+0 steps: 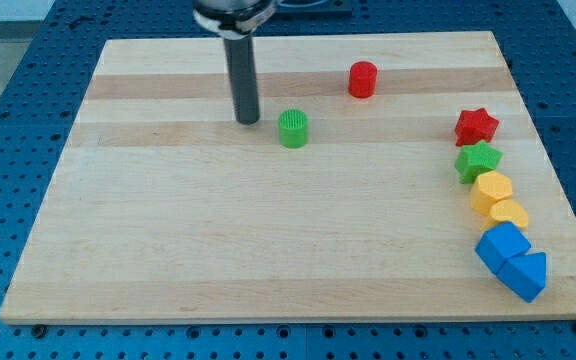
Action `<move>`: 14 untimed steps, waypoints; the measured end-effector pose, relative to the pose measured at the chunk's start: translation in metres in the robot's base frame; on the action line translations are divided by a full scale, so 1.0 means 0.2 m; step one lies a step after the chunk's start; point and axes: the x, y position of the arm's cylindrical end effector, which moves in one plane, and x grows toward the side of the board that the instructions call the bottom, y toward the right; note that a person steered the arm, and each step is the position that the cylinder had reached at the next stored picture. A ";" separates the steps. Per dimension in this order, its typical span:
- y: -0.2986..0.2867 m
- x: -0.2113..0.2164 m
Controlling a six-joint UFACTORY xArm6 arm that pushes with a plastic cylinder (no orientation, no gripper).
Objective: Nudge green circle towards the red circle
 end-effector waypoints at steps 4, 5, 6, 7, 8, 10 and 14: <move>0.53 0.27; 0.53 0.34; 0.47 0.46; 0.29 0.48; 0.15 0.46; 0.23 0.20; 0.54 0.18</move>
